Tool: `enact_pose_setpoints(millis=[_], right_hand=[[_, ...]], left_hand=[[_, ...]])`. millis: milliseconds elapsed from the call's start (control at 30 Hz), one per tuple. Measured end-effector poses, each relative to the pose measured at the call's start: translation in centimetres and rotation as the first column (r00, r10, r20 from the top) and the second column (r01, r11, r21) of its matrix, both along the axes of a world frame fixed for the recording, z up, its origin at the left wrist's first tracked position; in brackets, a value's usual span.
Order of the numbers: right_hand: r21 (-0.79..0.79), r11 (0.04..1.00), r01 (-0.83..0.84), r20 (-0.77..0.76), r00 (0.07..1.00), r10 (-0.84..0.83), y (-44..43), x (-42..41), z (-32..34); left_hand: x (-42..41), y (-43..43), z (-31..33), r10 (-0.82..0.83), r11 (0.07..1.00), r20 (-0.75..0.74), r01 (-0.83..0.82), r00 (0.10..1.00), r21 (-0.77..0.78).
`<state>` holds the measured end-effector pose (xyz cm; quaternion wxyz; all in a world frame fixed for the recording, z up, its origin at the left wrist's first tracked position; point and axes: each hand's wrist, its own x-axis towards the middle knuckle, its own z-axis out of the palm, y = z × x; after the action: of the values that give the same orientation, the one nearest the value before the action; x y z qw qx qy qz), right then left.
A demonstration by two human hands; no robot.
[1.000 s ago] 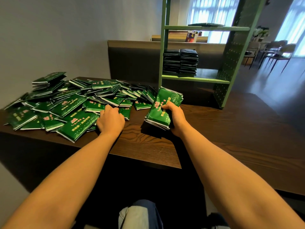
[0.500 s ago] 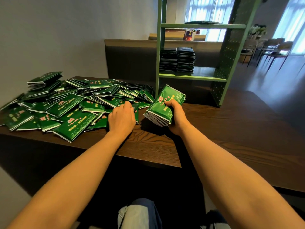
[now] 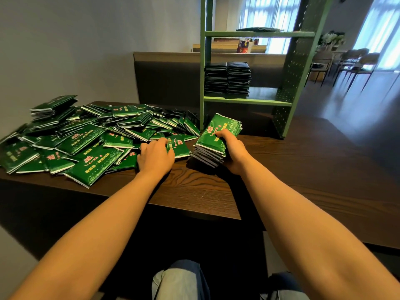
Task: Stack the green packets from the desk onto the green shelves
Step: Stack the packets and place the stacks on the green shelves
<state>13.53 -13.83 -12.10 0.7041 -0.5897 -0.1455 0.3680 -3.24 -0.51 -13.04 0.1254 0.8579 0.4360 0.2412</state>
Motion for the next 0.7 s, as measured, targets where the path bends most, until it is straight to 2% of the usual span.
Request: enact_pose_setpoints(millis=[100, 233, 400, 567, 633, 700], right_hand=[[-0.017, 1.000, -0.008, 0.052, 0.999, 0.009, 0.0, -0.1, -0.5], [-0.029, 0.999, -0.026, 0.091, 0.995, 0.029, -0.1, 0.0, -0.6], [-0.016, 0.999, -0.052, 0.085, 0.995, 0.053, 0.0, 0.2, -0.7], [-0.038, 0.999, -0.036, 0.071, 0.997, 0.039, 0.0, 0.4, -0.8], [-0.043, 0.999, -0.030, 0.057, 0.998, 0.033, 0.0, 0.2, -0.7], [-0.042, 0.999, -0.021, 0.020, 1.000, 0.022, -0.1, 0.0, -0.5]], left_hand=[[0.2, -0.5, 0.0, -0.026, 0.999, 0.069, 0.025, 0.997, 0.021], [0.5, -0.7, -0.1, -0.076, 0.995, 0.195, 0.087, 0.978, -0.050], [0.2, -1.0, -0.6, -0.152, 0.981, -0.012, 0.152, 0.988, 0.122], [0.2, -1.2, -0.6, -0.276, 0.956, -0.176, 0.289, 0.945, 0.048], [0.2, -1.0, -0.8, -0.265, 0.958, -0.129, 0.276, 0.956, 0.079], [0.3, -0.9, -1.1, -0.246, 0.960, -0.002, 0.244, 0.969, 0.139]])
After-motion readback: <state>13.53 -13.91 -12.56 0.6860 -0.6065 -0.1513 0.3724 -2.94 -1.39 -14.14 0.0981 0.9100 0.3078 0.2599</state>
